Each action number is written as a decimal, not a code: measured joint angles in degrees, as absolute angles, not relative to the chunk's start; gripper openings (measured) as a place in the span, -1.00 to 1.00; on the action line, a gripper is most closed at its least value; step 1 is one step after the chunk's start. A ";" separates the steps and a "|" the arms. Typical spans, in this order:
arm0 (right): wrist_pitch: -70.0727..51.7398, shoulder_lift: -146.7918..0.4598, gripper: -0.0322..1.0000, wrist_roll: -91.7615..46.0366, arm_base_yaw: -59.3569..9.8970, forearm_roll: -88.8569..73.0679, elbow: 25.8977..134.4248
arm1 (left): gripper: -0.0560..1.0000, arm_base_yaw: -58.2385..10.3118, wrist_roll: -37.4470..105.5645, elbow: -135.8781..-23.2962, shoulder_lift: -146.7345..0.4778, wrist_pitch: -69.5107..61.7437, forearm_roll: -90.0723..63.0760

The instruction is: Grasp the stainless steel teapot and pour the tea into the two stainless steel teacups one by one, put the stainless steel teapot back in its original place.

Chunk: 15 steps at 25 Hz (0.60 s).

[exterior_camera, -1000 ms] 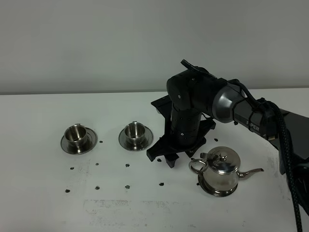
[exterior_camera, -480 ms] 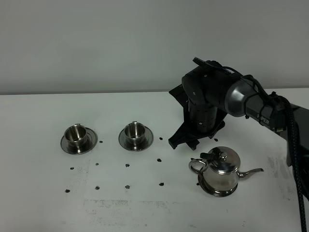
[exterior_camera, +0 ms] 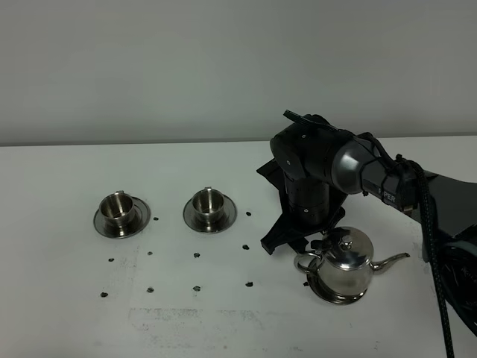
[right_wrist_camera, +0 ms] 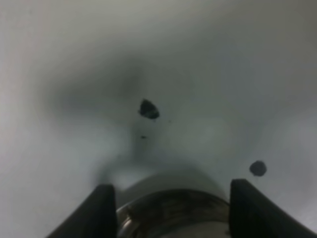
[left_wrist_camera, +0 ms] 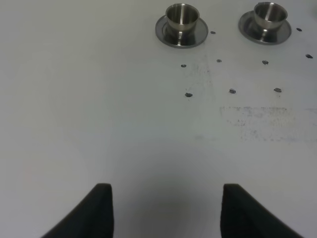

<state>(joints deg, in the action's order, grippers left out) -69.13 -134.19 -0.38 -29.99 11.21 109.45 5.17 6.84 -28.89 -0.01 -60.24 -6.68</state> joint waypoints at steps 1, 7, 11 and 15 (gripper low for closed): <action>-69.33 -134.19 0.05 -0.44 -30.05 11.17 109.45 | 0.12 5.17 6.84 -28.89 -0.01 -60.24 -6.68; -69.52 -133.41 0.05 -0.54 -31.35 10.90 109.45 | 0.12 5.17 6.84 -28.89 -0.01 -60.24 -6.68; -69.52 -132.47 0.05 -0.54 -32.43 10.90 109.45 | 0.12 5.17 6.84 -28.89 -0.01 -60.24 -6.69; -69.59 -132.04 0.05 -0.54 -33.23 10.51 109.45 | 0.12 5.17 6.84 -28.89 -0.01 -60.24 -6.69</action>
<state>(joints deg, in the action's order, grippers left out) -69.59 -132.04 -0.54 -33.23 10.51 109.45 5.17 6.84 -28.89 -0.01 -60.24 -6.69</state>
